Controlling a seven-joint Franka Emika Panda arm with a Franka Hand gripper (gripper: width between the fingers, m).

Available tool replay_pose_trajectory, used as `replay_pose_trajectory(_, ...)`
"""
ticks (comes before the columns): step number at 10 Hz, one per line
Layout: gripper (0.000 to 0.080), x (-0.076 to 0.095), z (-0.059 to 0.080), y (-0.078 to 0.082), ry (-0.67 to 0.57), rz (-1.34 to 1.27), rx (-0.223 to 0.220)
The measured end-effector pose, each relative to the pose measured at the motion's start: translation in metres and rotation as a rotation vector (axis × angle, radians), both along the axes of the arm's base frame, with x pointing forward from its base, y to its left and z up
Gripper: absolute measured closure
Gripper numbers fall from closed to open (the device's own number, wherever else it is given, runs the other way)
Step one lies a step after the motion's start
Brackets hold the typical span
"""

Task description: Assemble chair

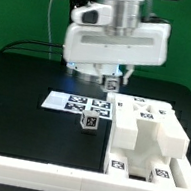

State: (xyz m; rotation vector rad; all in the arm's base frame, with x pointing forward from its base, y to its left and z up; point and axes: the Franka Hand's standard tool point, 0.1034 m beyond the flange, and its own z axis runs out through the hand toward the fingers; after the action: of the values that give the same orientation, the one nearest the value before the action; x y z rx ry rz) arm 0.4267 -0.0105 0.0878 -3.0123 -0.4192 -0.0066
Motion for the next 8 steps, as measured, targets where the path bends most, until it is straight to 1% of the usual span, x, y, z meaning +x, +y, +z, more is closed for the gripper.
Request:
replay_pose_trajectory(1, 0.0515, 0.006, 0.001, -0.007, 0.0, 0.084, 0.002)
replay_pose_trajectory(4, 0.0515, 0.006, 0.0, -0.008, -0.013, 0.214, 0.001)
replay_pose_trajectory(5, 0.0515, 0.005, -0.001, -0.011, -0.02, 0.316, -0.001)
replay_pose_trajectory(6, 0.0515, 0.005, -0.006, -0.025, -0.016, 0.459, 0.006)
replay_pose_trajectory(7, 0.0515, 0.01, -0.013, -0.045, -0.014, 0.6, 0.011)
replay_pose_trajectory(8, 0.0515, 0.014, -0.02, -0.062, -0.001, 0.742, 0.028)
